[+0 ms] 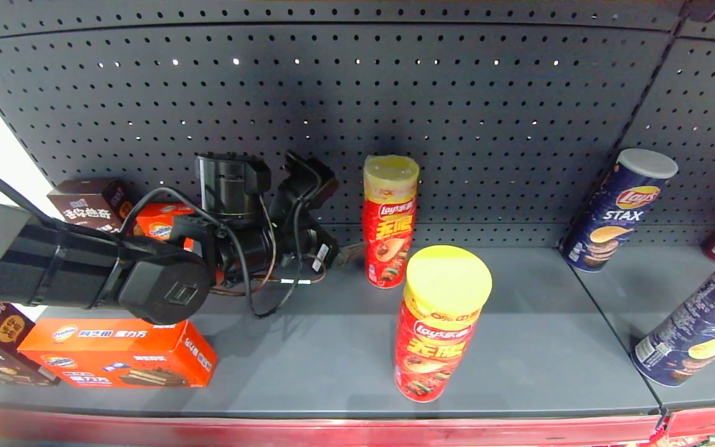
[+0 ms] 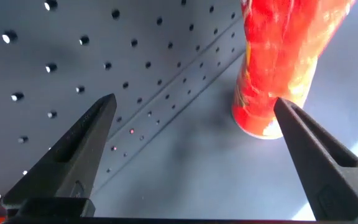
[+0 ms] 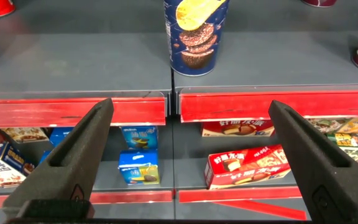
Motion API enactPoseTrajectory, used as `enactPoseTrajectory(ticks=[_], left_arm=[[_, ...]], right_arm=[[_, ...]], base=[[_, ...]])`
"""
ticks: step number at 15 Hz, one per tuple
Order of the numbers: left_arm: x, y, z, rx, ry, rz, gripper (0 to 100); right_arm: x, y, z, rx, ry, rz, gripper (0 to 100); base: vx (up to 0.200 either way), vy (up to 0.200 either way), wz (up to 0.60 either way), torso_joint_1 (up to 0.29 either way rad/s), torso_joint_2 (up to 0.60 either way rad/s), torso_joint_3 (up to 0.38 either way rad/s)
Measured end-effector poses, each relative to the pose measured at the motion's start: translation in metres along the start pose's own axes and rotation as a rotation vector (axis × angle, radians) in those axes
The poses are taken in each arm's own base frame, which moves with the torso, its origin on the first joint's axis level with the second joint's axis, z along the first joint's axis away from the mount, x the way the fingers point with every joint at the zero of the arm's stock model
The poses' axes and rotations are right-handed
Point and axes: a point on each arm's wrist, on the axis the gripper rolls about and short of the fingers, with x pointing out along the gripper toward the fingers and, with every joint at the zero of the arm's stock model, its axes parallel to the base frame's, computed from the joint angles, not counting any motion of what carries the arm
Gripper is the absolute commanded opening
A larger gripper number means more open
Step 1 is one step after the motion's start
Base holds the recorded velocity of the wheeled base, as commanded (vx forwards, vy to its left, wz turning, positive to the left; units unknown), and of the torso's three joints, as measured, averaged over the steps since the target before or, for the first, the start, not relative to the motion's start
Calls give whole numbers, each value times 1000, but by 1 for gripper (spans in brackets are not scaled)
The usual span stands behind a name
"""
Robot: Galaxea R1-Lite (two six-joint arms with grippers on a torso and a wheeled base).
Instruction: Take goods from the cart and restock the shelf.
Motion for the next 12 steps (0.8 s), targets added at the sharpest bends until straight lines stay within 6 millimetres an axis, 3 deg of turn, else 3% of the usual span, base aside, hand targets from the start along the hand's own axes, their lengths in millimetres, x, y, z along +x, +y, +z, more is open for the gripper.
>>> enactPoseTrajectory(ticks=[6, 12], left_arm=[[-2, 0, -1, -1, 15, 29, 100], [15, 0, 2, 4, 4, 41, 100]], right_arm=[[0, 0, 0, 0, 0, -1, 100], [0, 0, 0, 0, 0, 0, 100]], base=[[0, 0, 0, 0, 0, 0], [0, 0, 0, 0, 0, 0]])
